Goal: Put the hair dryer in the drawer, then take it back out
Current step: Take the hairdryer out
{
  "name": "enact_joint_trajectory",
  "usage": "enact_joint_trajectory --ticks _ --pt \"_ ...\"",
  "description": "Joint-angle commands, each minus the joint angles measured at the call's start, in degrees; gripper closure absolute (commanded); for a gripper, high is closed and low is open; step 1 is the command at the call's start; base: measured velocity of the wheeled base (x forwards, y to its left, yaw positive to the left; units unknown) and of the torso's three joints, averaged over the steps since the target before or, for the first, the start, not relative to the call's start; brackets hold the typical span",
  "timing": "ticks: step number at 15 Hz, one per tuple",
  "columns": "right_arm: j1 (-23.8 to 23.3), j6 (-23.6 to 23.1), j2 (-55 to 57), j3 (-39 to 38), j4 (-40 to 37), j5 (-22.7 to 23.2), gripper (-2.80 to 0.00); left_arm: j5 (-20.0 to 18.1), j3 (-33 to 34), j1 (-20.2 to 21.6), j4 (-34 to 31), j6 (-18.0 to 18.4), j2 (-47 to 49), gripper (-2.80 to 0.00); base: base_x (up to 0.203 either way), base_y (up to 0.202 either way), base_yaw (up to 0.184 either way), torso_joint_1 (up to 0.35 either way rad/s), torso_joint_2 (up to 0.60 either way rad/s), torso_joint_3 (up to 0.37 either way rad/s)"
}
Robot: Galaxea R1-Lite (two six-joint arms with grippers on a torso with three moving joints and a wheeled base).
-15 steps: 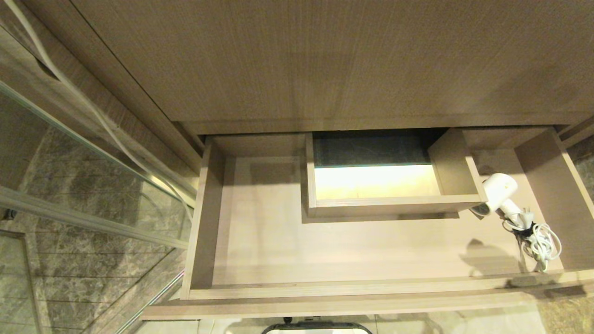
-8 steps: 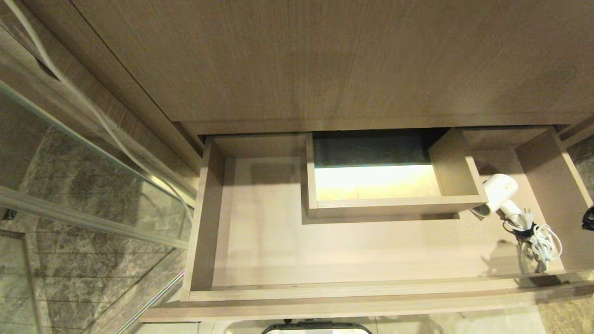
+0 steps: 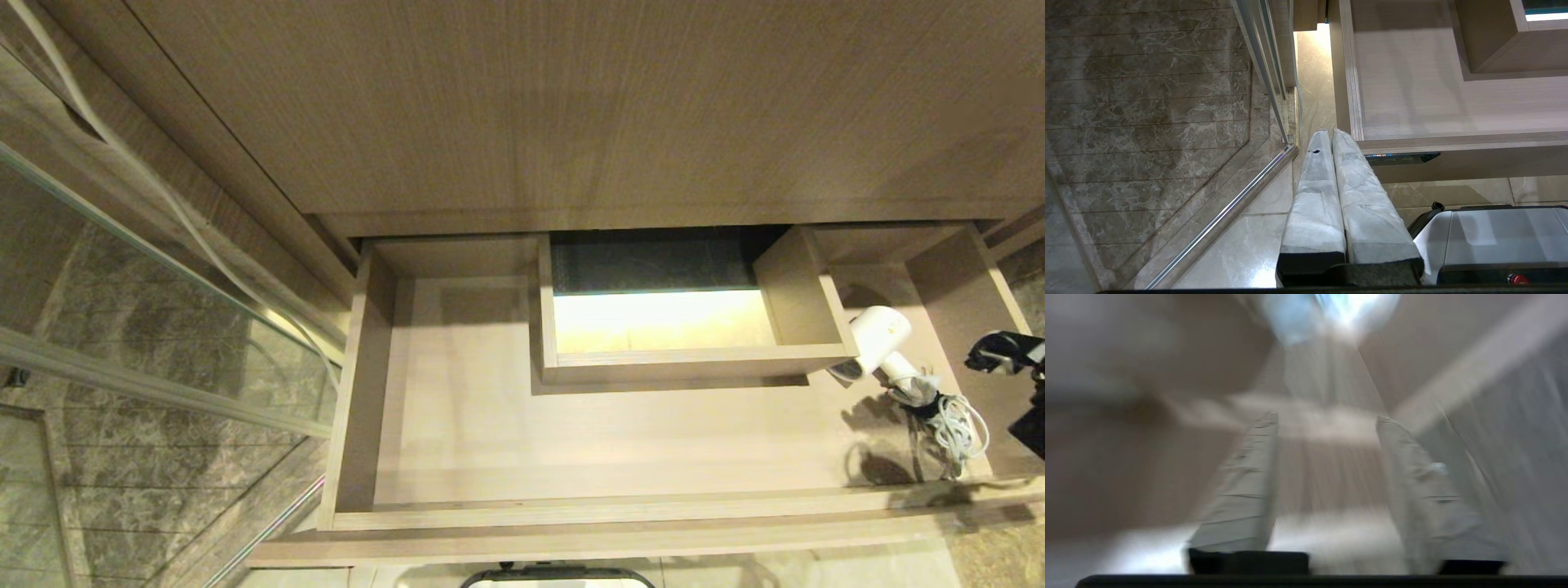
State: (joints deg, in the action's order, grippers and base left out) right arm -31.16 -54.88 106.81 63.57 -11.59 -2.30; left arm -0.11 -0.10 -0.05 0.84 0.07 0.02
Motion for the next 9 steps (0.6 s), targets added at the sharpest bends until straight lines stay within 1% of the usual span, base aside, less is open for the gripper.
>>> enact_joint_trajectory --ticks 1,3,6,9 --pt "1.67 0.19 7.76 5.96 0.26 6.51 -2.8 0.02 0.05 0.05 0.04 -0.07 0.06 0.0 0.0 0.0 0.0 0.0 0.0 0.0" --pt "3.33 0.43 11.66 9.96 2.13 7.84 -2.8 0.02 0.01 -0.04 0.04 0.02 0.06 0.0 0.0 0.0 0.0 0.0 0.0 0.0" --pt "4.88 0.14 16.66 14.02 8.44 9.06 -2.8 0.02 0.01 0.04 0.04 -0.07 0.06 0.0 0.0 0.0 0.0 0.0 0.0 0.0" --pt "5.06 0.07 19.3 16.28 9.69 9.25 -2.8 0.02 0.01 0.05 0.04 -0.07 0.06 0.0 0.0 0.0 0.0 0.0 0.0 0.0"
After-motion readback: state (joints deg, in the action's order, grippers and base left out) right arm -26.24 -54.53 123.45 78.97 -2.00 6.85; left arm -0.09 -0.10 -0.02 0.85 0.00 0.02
